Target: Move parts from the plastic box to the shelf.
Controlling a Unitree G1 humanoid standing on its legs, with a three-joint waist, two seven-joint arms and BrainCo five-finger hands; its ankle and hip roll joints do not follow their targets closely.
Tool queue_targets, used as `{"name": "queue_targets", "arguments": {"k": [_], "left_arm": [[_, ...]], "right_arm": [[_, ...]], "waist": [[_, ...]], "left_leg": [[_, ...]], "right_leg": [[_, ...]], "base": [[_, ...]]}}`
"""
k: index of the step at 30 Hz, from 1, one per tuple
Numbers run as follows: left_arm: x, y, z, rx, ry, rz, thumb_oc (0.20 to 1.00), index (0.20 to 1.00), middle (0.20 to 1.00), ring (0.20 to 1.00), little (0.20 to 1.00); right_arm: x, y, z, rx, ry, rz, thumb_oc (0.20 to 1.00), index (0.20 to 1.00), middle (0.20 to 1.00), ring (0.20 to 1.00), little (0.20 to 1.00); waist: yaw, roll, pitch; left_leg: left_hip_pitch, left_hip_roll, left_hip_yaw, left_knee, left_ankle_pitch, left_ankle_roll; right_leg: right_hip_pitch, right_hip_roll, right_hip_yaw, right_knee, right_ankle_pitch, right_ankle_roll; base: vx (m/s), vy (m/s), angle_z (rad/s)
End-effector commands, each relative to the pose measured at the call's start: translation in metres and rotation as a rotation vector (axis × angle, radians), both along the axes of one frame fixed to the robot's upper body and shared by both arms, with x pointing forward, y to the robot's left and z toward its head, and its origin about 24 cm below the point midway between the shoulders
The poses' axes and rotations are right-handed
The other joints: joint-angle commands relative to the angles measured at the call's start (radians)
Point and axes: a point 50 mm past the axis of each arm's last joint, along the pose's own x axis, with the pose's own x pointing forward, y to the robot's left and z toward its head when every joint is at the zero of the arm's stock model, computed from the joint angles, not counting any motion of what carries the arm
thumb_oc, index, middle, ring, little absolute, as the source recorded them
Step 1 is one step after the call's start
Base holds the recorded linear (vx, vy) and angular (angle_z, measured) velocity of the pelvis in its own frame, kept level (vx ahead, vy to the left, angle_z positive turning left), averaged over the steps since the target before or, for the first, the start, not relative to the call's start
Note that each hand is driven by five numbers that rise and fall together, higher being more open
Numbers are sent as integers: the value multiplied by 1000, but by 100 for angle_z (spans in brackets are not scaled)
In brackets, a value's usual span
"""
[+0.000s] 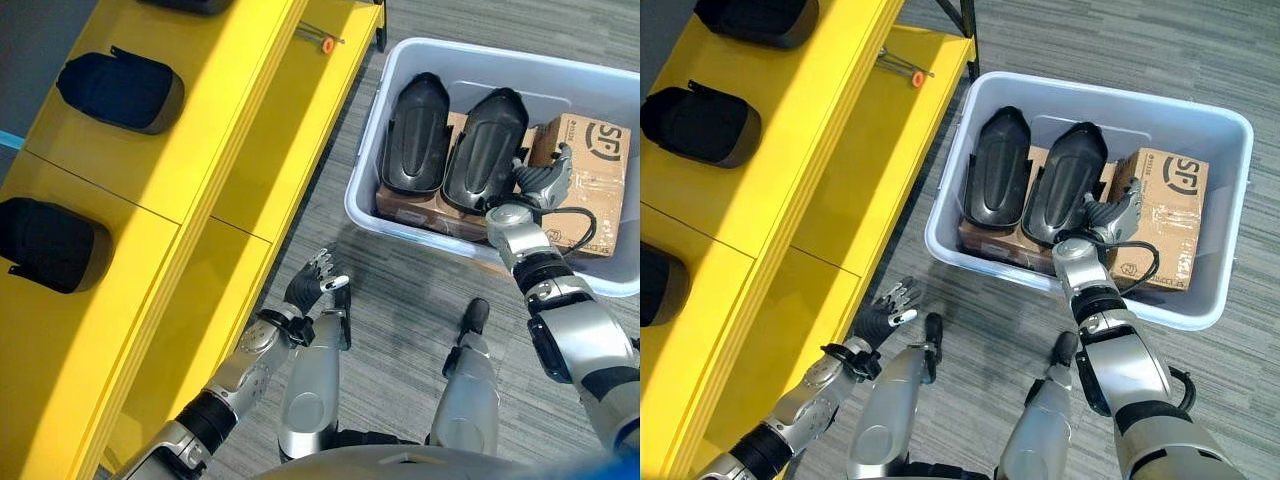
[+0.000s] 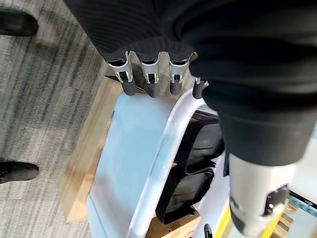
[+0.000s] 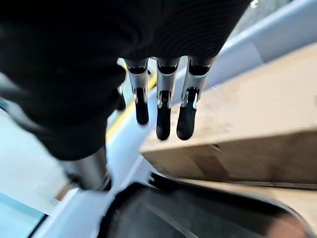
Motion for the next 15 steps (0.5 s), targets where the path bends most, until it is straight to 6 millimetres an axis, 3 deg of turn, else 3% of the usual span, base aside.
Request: {"name": "queue_targets", "arguments": {"k": [1,11,12,15], "left_arm": [[0,-10,14,-40,-69,-15,1000,1000,1000,1000,1000],[2,-15,20,-46,-75,-12,1000,1000,1000,1000,1000],[0,-17,18,-53,-61,-15,1000,1000,1000,1000,1000],[1,-19,21,-60,-56,-7,1000,1000,1000,1000,1000]], "right_arm": [[4,-7,19,-7,-48,5,1000,1000,1000,1000,1000],[6,0,14,35,-37,60,1000,1000,1000,1000,1000],[6,1,11,54,-30,72,1000,1000,1000,1000,1000],[8,4,16,73,-57,80,1000,1000,1000,1000,1000]], "waist": [[31,26,32],[21,40,32],[21,44,32],[19,51,32]], "left_leg": [[42,-33,-5,-68,-38,37],[-47,-24,-2,-48,-28,34],[-39,-24,-7,-40,-51,26],[-67,-24,-9,-39,-46,23]], "right_leg": [[10,27,-46,182,-157,-24],[-108,33,-33,227,-157,-31],[-108,33,-21,246,-182,-23],[-146,35,-15,263,-183,-27]], "base": [[0,0,0],[-10,7,-4],[40,23,-3],[-9,26,-9]]}}
